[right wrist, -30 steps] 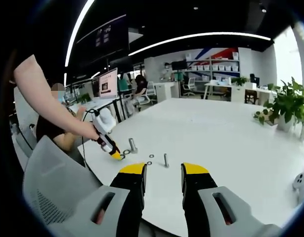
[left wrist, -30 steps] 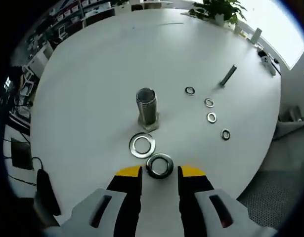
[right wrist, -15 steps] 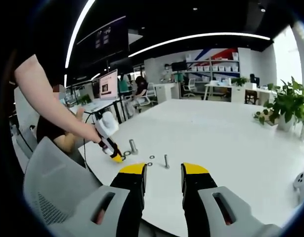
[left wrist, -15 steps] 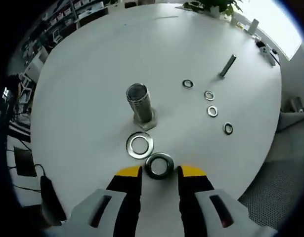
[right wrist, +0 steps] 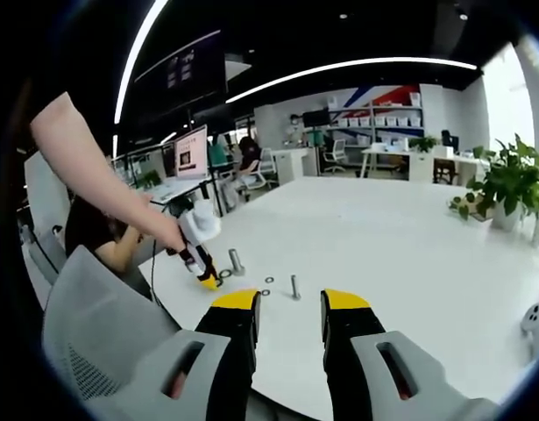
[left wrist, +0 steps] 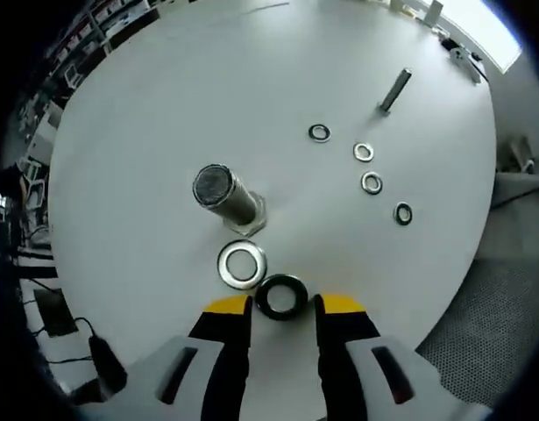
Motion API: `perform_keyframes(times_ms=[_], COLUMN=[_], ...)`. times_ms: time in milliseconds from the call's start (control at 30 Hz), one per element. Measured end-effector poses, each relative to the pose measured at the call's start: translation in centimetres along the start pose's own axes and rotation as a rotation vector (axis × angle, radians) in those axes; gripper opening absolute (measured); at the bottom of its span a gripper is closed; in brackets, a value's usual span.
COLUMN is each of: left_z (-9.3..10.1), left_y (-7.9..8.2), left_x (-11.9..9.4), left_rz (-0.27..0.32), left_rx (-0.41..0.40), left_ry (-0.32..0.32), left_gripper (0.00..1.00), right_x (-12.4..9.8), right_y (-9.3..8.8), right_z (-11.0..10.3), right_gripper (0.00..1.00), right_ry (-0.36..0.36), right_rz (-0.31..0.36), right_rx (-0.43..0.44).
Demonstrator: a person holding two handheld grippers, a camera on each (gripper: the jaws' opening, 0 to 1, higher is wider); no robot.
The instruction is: Place the washer onto the threaded stud by aligning its center hole with the stud, sliding it down to the base, and recovering from edge contact or off-axis alignment until the washer reaches the visible bottom stop.
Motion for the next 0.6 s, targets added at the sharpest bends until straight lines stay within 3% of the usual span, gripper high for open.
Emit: perform_keyframes(times_ms=[133,600], left_z=[0.21,0.21], left_y=[0.07,-0.16], left_x=[-0.08,-0.06], left_rz=[-0.027,-0.005], left_rx=[0.02,0.013], left_ry=[0.002,0.001], left_gripper=[0.28,0.27], right_x=[0.0,0.03], right_y=[-0.01,-0.06], right_z=[0.07,0.09], right_gripper=[0.3,0.3], right_ry=[-0.002,-0.002], right_rz=[-0.001,-0.003], right_rx=[0.004,0.005])
Point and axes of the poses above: the point that each gripper's makers call its tool centre point, and the gripper's own axes: x roughly forward along the fingers, z roughly to its right, y roughly out of its top, the point moved 3 cm from there along -x, roughly backward along the fingers, and after that the axes turned 1 degree about -y, right-handed, at the moved point
